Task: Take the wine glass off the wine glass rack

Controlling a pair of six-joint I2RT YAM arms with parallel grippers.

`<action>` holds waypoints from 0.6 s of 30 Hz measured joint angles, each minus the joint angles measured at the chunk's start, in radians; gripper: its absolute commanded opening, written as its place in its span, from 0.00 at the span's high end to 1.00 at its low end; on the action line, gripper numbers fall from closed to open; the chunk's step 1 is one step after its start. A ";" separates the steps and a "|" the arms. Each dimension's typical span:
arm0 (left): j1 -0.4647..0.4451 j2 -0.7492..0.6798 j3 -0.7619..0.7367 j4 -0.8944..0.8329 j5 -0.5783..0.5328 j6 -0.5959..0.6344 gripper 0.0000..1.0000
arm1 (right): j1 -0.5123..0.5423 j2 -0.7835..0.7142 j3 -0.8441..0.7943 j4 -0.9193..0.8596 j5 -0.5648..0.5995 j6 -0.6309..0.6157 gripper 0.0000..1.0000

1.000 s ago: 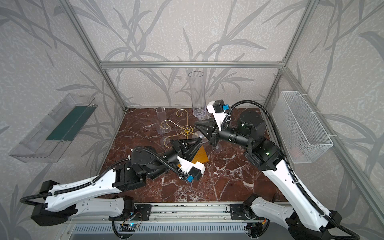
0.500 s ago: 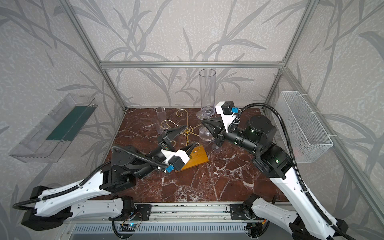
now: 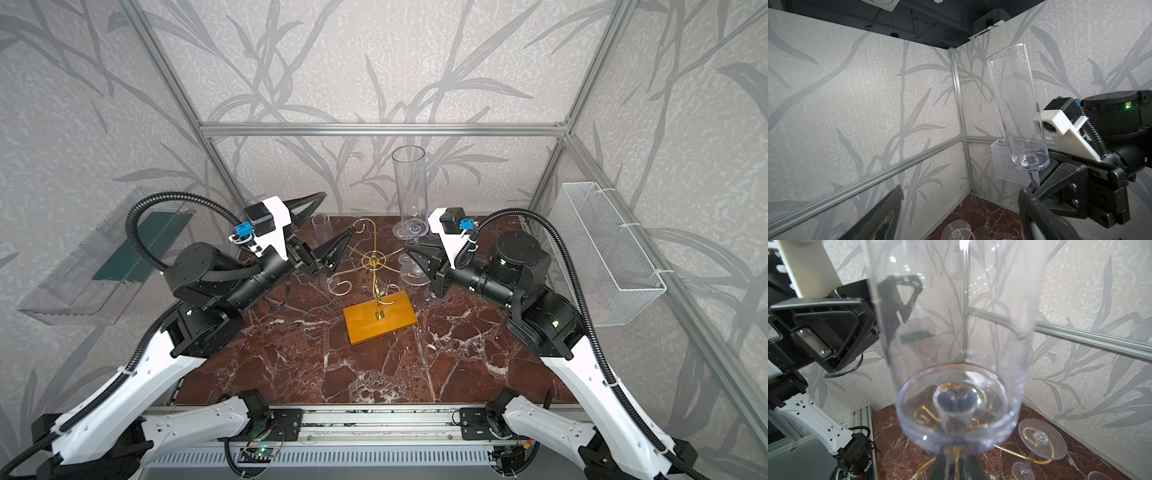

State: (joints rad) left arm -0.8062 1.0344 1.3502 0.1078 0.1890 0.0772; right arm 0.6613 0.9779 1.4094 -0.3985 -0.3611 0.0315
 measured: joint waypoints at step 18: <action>0.071 0.188 0.116 0.099 0.344 -0.325 0.11 | 0.008 0.036 -0.005 -0.003 -0.076 0.000 1.00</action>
State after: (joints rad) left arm -0.7349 1.2228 1.4666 0.2070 0.5331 -0.2481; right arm 0.6689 1.0138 1.4048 -0.4011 -0.4370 0.0311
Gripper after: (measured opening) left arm 0.889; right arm 0.095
